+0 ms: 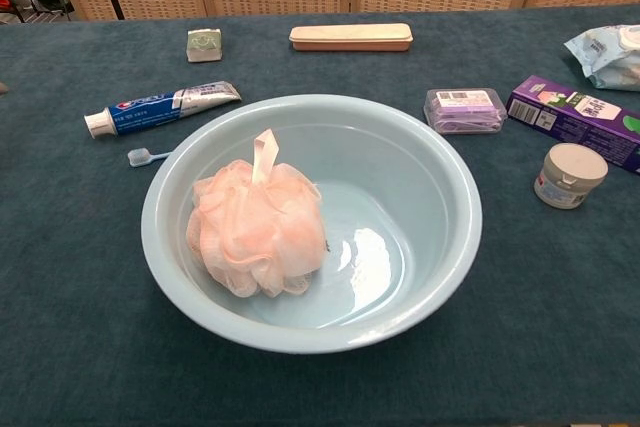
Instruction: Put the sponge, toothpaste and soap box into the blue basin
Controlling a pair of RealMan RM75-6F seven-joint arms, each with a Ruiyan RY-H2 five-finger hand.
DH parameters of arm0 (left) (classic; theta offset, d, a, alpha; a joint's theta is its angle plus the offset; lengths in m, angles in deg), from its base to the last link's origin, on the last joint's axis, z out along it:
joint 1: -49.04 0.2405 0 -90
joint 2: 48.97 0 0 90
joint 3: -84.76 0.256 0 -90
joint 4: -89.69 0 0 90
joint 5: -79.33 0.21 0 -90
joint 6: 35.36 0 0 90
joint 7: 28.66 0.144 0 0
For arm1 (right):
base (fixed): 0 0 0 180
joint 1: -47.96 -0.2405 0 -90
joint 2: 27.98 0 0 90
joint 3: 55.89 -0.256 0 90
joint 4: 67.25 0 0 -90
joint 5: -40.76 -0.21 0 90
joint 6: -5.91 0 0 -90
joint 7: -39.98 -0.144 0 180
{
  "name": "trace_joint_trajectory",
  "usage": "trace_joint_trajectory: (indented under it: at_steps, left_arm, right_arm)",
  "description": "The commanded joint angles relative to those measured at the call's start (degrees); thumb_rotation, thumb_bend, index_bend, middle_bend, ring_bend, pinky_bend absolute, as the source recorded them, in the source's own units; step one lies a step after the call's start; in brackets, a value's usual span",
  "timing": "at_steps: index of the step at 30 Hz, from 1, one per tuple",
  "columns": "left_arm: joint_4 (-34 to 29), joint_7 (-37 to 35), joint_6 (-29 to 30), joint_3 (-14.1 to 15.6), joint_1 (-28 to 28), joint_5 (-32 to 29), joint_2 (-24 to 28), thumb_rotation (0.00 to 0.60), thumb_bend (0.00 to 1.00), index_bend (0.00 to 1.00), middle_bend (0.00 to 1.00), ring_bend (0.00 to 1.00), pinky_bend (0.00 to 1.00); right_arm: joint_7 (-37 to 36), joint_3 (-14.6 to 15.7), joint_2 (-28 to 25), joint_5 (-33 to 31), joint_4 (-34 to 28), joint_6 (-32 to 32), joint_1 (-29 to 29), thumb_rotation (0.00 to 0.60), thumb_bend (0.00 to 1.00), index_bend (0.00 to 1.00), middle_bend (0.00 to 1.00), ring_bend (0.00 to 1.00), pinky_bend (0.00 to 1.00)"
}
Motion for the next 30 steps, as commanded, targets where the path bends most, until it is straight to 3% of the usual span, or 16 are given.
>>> trace_joint_trajectory:
  at_steps: [1,5,10,30]
  left_arm:
    - [5.0,3.0,-2.0,-2.5,-4.0,-4.9,-4.3,0.600,0.19,0.22,0.00,0.00,0.11]
    - [10.2,5.0,-5.4,-3.5,-7.6,-11.2,-8.8,0.600,0.19,0.23,0.00,0.00,0.11]
    - [12.4,6.0,-7.0,-3.6,-9.8,-16.6,-12.0,0.600,0.20,0.25,0.00,0.00,0.11]
    - [18.6,4.6,-4.8,-3.7,-12.9,-18.0,-17.7,0.600,0.21,0.32,0.00,0.00,0.11]
  right_arm:
    - [0.1,-0.3,0.3,-0.9,0.4,-0.7,-0.3,0.600,0.21,0.00,0.00,0.00,0.07]
    - [0.0,-0.8,0.5,-2.1,1.0,-1.3,-0.6,0.600,0.21,0.00,0.00,0.00,0.07]
    - [-0.5,-1.2,0.5,-2.9,1.4,-1.6,-0.8,0.600,0.21,0.00,0.00,0.00,0.07]
    - [-0.7,-0.7,0.5,-2.2,1.3,-1.2,-0.8,0.600,0.21,0.00,0.00,0.00,0.07]
